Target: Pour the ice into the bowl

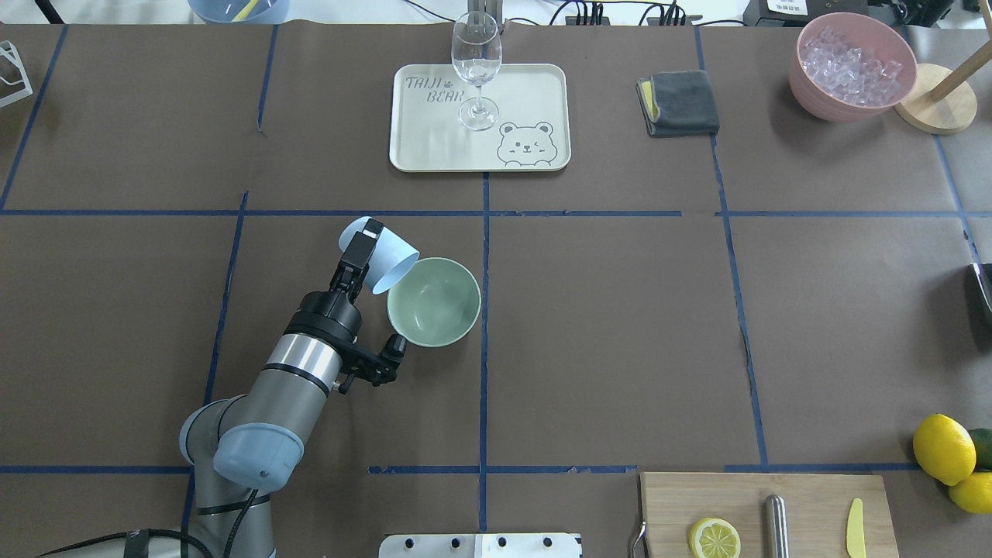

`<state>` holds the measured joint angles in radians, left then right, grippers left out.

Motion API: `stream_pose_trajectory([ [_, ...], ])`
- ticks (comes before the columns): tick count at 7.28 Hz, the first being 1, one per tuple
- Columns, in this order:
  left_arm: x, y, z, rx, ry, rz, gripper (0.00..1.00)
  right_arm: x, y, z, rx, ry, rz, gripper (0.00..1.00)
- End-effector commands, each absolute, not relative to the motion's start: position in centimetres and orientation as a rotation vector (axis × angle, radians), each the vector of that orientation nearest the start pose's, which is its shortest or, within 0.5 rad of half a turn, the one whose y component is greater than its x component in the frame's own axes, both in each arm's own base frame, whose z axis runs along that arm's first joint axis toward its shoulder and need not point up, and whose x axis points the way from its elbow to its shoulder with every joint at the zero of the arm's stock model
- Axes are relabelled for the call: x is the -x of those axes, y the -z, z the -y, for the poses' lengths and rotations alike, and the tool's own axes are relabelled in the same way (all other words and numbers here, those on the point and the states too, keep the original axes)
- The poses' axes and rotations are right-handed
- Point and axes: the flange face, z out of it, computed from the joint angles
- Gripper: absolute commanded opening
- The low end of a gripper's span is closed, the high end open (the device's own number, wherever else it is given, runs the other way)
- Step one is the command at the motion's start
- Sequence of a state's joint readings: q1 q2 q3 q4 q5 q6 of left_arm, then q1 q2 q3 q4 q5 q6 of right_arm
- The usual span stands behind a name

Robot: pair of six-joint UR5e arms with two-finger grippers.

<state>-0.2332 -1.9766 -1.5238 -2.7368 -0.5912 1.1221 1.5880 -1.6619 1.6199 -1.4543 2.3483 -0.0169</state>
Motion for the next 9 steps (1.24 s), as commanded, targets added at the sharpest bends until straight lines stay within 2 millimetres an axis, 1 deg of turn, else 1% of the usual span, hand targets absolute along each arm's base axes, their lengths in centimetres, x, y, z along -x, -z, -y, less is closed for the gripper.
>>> stream_pose_trajectory([
  [1,-52.82,-32.06,34.89,-1.504,-1.246,0.765,0.00,-7.32,-66.60,45.60,-0.085,0.024,0.776,1.00],
  [2,-52.98,-32.57,34.93,-1.480,-1.268,0.807,0.00,-7.31,-66.66,45.52,-0.083,0.024,0.777,1.00],
  [3,-53.21,-32.70,34.70,-1.479,-1.279,0.811,0.00,-7.38,-66.59,45.58,-0.085,0.023,0.777,1.00],
  [4,-53.45,-32.13,34.67,-1.486,-1.270,0.806,0.00,-7.45,-66.66,45.50,-0.085,0.021,0.777,1.00],
  [9,-53.24,-31.76,34.60,-1.498,-1.260,0.798,0.00,-7.45,-66.64,45.51,-0.086,0.021,0.777,1.00],
])
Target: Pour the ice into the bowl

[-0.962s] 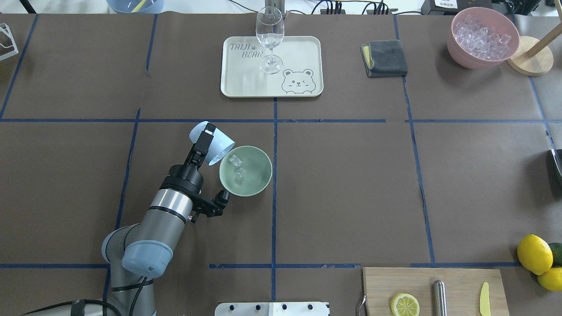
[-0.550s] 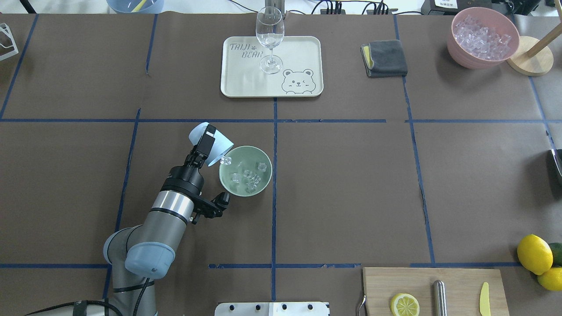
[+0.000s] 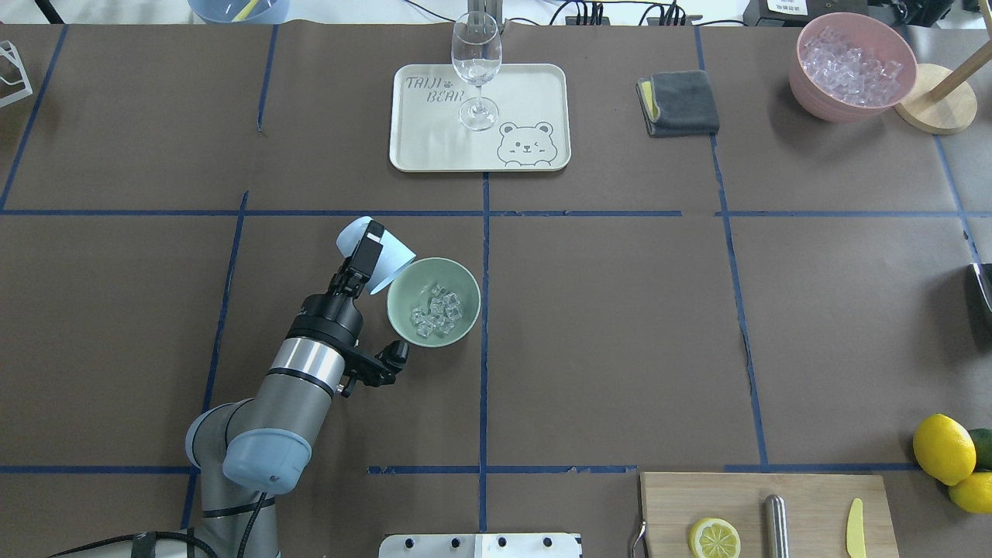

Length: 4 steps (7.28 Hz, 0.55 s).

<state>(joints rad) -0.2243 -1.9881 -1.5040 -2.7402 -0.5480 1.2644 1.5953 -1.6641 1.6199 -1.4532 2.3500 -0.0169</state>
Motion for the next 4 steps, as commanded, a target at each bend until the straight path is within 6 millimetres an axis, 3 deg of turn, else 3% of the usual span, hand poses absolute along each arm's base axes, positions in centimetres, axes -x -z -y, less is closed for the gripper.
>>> stream_pose_trajectory([
  [1,-52.4,-30.3,34.8,-1.536,-1.196,0.764,0.00,-7.4,-66.6,45.5,-0.087,0.022,0.779,1.00],
  [2,-50.8,-29.3,35.8,-1.590,-1.100,0.723,0.00,-7.4,-66.6,45.4,-0.086,0.021,0.779,1.00],
  [4,-49.8,-29.9,36.7,-1.669,-0.894,0.438,0.00,-7.4,-66.5,45.5,-0.089,0.023,0.780,1.00],
])
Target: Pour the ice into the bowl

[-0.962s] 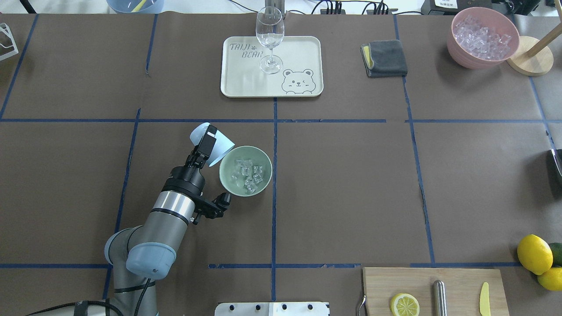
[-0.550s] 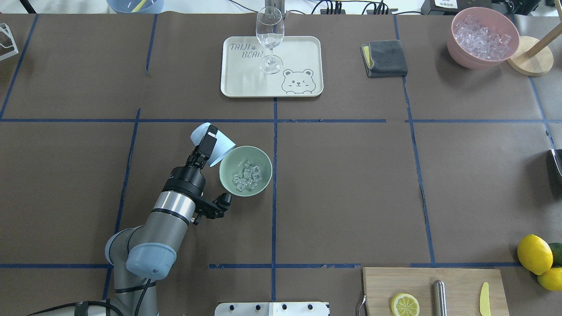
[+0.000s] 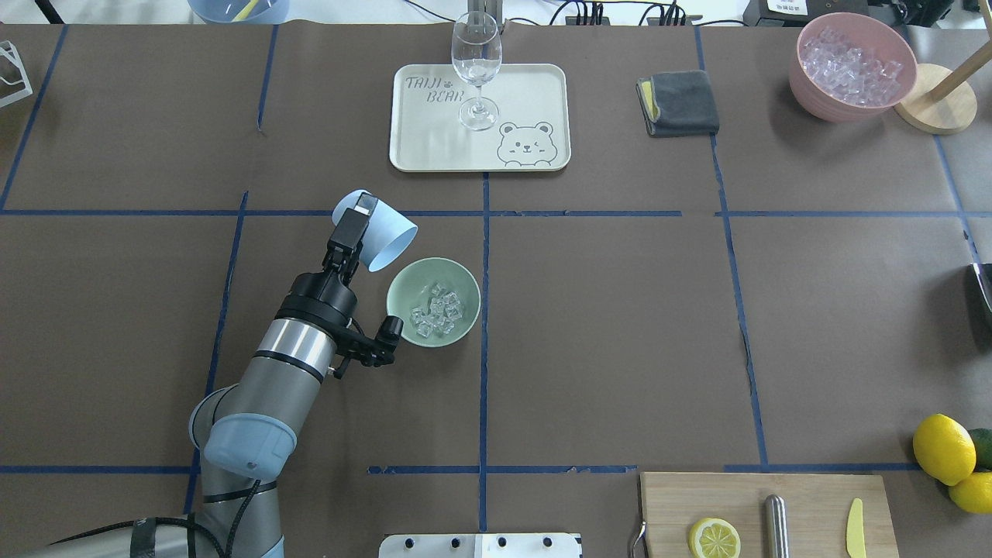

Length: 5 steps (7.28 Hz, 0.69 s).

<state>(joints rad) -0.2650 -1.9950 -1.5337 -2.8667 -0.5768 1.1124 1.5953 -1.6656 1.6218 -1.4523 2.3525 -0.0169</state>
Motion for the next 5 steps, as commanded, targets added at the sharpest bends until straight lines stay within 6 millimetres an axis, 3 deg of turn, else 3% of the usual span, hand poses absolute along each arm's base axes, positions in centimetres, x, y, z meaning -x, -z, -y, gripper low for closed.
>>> stream_pose_trajectory([
  [1,-49.7,-30.3,36.9,-1.687,-0.845,0.330,0.00,-7.4,-66.4,45.5,-0.092,0.024,0.780,1.00],
  [2,-49.7,-30.2,37.0,-1.697,-0.695,0.130,0.00,-7.4,-66.4,45.5,-0.090,0.023,0.780,1.00],
  [3,-49.2,-31.5,37.7,-1.681,-0.606,-0.099,0.00,-7.4,-66.5,45.5,-0.092,0.026,0.779,1.00],
  [4,-47.3,-33.1,38.9,-1.632,-0.512,-0.340,0.00,-7.4,-66.4,45.5,-0.093,0.027,0.778,1.00],
  [5,-44.2,-34.4,40.0,-1.576,-0.424,-0.500,0.00,-7.4,-66.4,45.5,-0.094,0.030,0.778,1.00],
])
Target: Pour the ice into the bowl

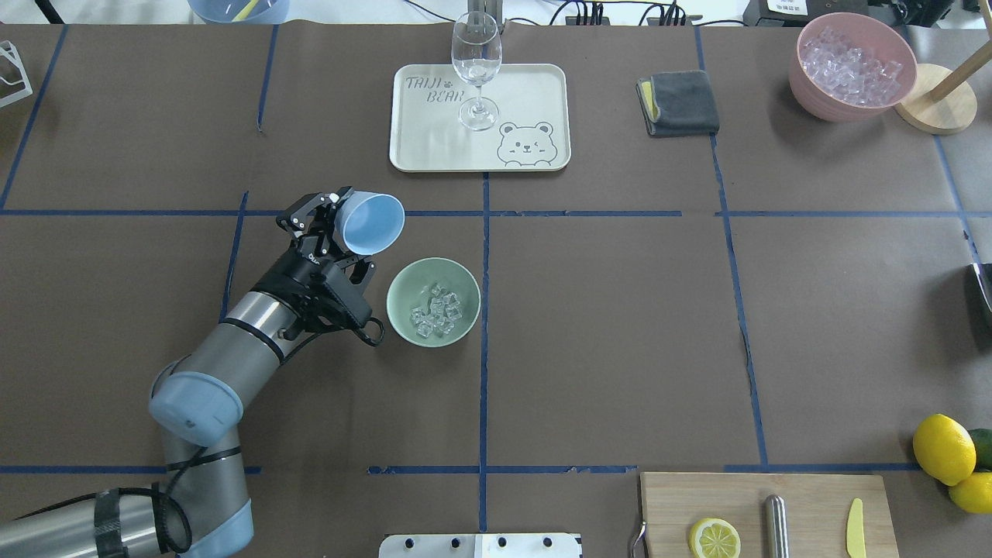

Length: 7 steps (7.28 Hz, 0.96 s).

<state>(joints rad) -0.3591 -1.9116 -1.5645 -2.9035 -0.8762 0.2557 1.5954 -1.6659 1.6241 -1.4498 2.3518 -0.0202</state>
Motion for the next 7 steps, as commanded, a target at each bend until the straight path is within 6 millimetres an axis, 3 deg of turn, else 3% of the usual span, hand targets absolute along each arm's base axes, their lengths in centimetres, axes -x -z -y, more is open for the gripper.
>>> stream_pose_trajectory([
  [1,-42.3,-35.8,40.6,-1.523,-0.319,-0.576,0.00,-7.4,-66.4,45.5,-0.097,0.033,0.778,1.00],
  [3,-40.0,-39.0,40.2,-1.441,-0.204,-0.666,0.00,-7.4,-66.2,45.6,-0.101,0.035,0.778,1.00],
  [6,-34.4,-46.4,40.3,-1.336,-0.167,-0.609,0.00,-7.4,-66.5,45.5,-0.090,0.023,0.777,1.00],
  [7,-31.9,-49.6,39.3,-1.239,-0.059,-0.723,0.00,-7.4,-66.5,45.5,-0.092,0.025,0.777,1.00],
])
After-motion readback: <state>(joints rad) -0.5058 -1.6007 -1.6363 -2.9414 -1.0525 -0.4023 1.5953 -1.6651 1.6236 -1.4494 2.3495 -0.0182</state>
